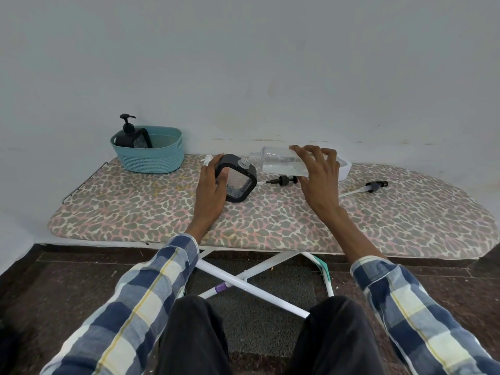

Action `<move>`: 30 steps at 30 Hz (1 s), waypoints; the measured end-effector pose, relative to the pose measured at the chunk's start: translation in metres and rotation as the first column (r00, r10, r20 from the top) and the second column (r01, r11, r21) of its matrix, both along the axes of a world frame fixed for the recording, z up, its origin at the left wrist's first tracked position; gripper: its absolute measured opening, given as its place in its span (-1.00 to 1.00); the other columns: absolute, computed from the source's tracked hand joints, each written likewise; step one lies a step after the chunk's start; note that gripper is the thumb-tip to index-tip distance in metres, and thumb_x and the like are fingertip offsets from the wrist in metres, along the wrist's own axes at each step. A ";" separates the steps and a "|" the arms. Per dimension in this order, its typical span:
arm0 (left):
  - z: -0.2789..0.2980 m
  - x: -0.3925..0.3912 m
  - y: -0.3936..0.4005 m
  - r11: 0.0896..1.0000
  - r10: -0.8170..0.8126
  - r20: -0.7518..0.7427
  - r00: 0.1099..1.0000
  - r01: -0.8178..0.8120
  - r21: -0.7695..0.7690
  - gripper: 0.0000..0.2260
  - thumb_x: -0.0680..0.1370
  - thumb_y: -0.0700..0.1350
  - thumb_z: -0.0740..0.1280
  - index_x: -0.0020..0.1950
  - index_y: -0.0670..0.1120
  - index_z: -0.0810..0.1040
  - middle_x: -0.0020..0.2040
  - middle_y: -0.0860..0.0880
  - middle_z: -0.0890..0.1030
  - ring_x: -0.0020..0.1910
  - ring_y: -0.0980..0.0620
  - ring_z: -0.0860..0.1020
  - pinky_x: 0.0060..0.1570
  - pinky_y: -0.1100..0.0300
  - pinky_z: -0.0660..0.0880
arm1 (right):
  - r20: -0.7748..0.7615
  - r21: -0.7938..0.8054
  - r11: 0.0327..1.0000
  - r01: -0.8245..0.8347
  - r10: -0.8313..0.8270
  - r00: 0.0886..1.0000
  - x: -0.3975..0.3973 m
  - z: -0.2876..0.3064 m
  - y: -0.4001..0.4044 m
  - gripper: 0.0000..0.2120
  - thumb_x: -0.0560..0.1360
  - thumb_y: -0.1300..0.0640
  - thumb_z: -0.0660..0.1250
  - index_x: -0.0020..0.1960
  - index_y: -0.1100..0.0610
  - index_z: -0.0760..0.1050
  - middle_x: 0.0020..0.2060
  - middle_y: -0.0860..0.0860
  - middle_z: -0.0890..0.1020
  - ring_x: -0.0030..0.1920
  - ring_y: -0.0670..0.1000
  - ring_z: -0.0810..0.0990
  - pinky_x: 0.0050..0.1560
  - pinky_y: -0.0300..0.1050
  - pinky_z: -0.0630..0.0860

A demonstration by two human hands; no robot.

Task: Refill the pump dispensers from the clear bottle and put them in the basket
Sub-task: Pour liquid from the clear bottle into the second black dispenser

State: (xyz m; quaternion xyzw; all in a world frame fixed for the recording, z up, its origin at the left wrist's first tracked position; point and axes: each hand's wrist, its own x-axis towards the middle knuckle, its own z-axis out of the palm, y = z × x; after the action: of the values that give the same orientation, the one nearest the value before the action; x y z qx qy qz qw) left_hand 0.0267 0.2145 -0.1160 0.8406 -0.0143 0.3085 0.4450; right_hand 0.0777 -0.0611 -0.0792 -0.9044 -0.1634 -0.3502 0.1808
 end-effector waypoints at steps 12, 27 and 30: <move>-0.001 0.001 0.000 1.000 0.011 0.004 1.000 -0.011 0.016 -0.55 0.79 0.19 0.10 0.65 0.10 0.31 0.53 -0.03 0.43 0.40 0.15 0.43 0.31 0.45 0.28 | -0.004 -0.025 0.999 0.023 -0.023 1.000 -0.002 0.008 0.001 -0.20 0.42 0.38 0.50 0.54 -0.14 0.42 0.41 -0.05 0.51 0.35 0.17 0.38 0.13 0.09 0.37; -0.001 0.002 0.000 1.000 0.011 0.018 1.000 -0.011 0.021 -0.53 0.79 0.19 0.11 0.66 0.06 0.30 0.52 -0.04 0.44 0.36 0.19 0.41 0.21 0.65 0.21 | 0.009 -0.043 0.999 0.016 -0.015 1.000 0.000 0.013 0.000 -0.17 0.41 0.41 0.48 0.54 -0.16 0.41 0.41 -0.06 0.50 0.39 0.17 0.37 0.15 0.11 0.38; -0.001 0.001 0.001 1.000 0.011 0.016 1.000 -0.011 0.017 -0.53 0.78 0.20 0.10 0.67 0.07 0.30 0.51 -0.04 0.44 0.36 0.18 0.42 0.20 0.65 0.21 | 0.005 -0.050 0.999 0.017 -0.017 1.000 0.001 0.015 0.000 -0.18 0.41 0.40 0.49 0.54 -0.15 0.41 0.42 -0.05 0.50 0.39 0.18 0.37 0.14 0.11 0.38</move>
State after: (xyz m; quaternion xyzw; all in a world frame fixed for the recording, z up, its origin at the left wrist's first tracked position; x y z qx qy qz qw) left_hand 0.0281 0.2151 -0.1170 0.8420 -0.0160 0.3177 0.4358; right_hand 0.0783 -0.0612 -0.0645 -0.9093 -0.1648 -0.3493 0.1547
